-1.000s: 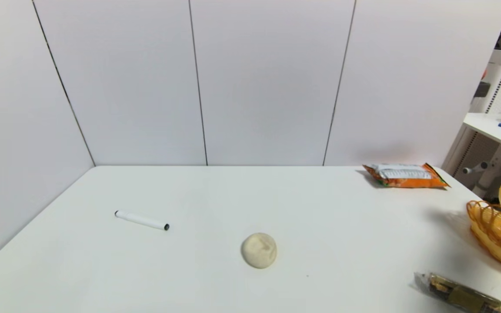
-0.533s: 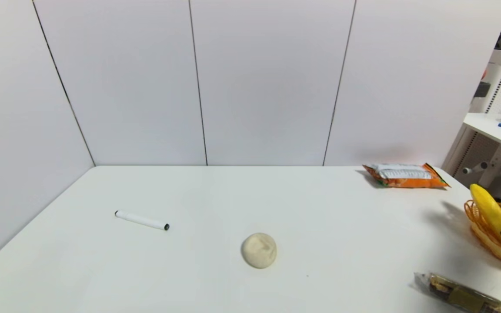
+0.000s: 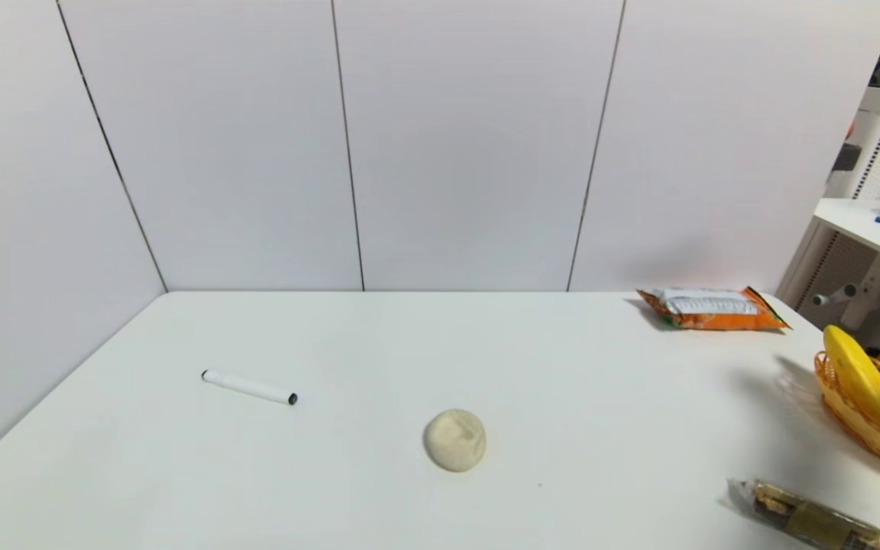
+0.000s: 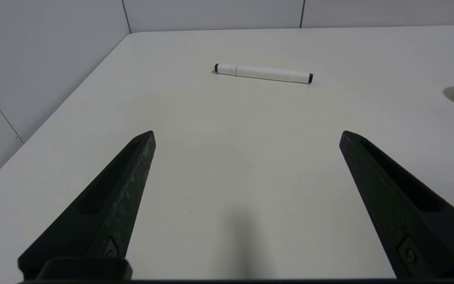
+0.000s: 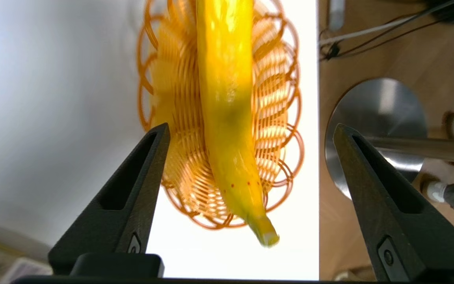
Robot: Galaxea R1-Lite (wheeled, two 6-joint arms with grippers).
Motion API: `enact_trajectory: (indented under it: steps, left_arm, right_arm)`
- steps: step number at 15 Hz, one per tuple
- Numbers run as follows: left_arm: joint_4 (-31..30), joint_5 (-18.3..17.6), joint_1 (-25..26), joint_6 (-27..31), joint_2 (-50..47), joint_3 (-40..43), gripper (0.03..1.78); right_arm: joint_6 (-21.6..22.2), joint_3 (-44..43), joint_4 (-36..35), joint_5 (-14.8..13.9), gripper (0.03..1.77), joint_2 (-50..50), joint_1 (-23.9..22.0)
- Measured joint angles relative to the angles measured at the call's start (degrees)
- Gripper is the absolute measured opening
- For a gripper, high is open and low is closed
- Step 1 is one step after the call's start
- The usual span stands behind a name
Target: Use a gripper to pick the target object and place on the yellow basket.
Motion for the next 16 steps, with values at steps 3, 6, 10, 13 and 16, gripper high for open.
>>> enact_trajectory:
  steps: [3,6,10,13,16]
  left_arm:
    - [0.0,0.0,0.0,0.02,-0.02,0.0,1.69]
    - [0.0,-0.02,0.0,0.02,0.0,0.0,1.69]
    - [0.0,0.0,0.0,0.0,0.0,0.0,1.69]
    - [0.0,0.0,0.0,0.0,0.0,0.0,1.69]
    - [0.0,0.0,-0.02,0.0,0.0,0.0,1.69]
  right_arm:
    - [10.64,2.89,-0.28,-0.3,1.54,-10.76,5.9]
    - [20.54,11.43,-2.76,-1.72,1.59,-24.16,13.84]
    - [22.88,31.13,-13.46,-3.74,1.64,-42.44,21.61]
    - [23.27,43.11,-19.71,-3.83,1.66,-57.08,27.12]
    - [23.21,53.8,-20.92,-2.17,1.68,-71.66,29.16]
